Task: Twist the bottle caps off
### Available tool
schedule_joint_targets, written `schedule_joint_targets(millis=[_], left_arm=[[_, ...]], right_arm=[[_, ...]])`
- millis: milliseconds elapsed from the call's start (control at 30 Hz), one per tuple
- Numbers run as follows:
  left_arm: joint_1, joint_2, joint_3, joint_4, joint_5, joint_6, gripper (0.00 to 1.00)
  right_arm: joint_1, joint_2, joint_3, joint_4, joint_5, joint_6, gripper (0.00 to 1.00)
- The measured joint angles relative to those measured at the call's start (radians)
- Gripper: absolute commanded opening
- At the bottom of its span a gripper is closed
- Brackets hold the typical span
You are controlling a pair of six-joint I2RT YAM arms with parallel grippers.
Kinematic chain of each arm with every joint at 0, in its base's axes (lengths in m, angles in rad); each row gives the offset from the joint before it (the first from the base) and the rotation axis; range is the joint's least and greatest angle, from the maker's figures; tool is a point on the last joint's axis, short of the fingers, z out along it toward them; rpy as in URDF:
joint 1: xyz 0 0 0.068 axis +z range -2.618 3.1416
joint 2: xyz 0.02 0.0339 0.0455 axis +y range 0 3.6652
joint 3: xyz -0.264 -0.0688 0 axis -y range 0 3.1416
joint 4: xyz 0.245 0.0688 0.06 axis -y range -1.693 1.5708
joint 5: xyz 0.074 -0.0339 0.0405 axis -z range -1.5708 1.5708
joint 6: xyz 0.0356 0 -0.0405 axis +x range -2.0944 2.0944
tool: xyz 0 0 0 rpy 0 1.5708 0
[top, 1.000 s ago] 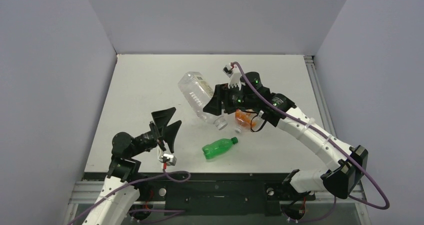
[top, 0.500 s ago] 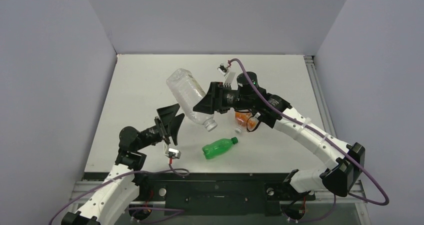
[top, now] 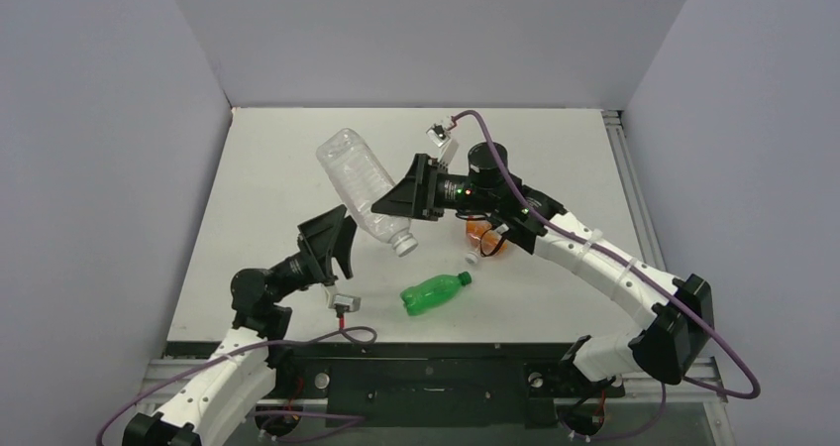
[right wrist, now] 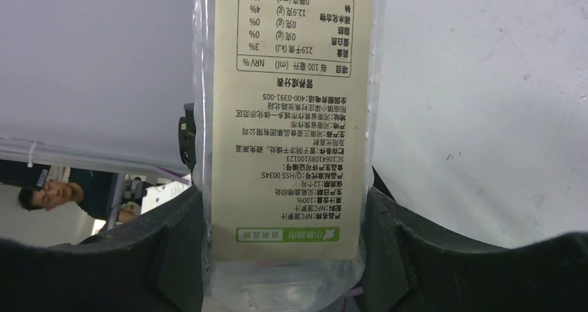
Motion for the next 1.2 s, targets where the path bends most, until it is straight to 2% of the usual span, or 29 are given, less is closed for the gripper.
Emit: schedule_joint_targets(millis=[300, 667, 867, 967, 1033, 1067, 1100, 1133, 1200], left_arm=[[-0.006, 0.000, -0.001, 0.144, -0.030, -0.040, 0.96], [-0.006, 0.085, 0.010, 0.168, -0.047, -0.027, 0.97], [-0.010, 0.105, 0.011, 0.138, -0.029, -0.023, 0.97], [-0.011, 0.079, 0.011, 0.085, -0.015, -0.013, 0.82], [-0.011, 0.053, 0.011, 0.030, -0.002, 0.002, 0.68], [-0.011, 0.040, 0.011, 0.000, 0.005, 0.008, 0.55], [-0.011, 0.028, 0.011, -0.021, 0.011, 0.012, 0.49], [-0.011, 0.014, 0.011, -0.044, 0.014, 0.013, 0.37], [-0.011, -0.015, 0.011, -0.085, 0.018, 0.019, 0.24]], right_arm=[[0.010, 0.042, -0.012, 0.100, -0.031, 0.100, 0.21], [0.060, 0.042, -0.058, 0.094, -0.057, 0.098, 0.20], [0.060, 0.038, -0.076, 0.049, -0.066, 0.041, 0.20], [0.060, 0.037, -0.076, 0.029, -0.076, 0.013, 0.20], [0.060, 0.037, -0.076, 0.014, -0.086, -0.008, 0.24], [0.061, 0.037, -0.076, 0.006, -0.093, -0.019, 0.27], [0.061, 0.037, -0.076, -0.001, -0.099, -0.028, 0.28], [0.061, 0.037, -0.075, -0.005, -0.107, -0.035, 0.31], [0.061, 0.038, -0.070, -0.019, -0.114, -0.051, 0.38]])
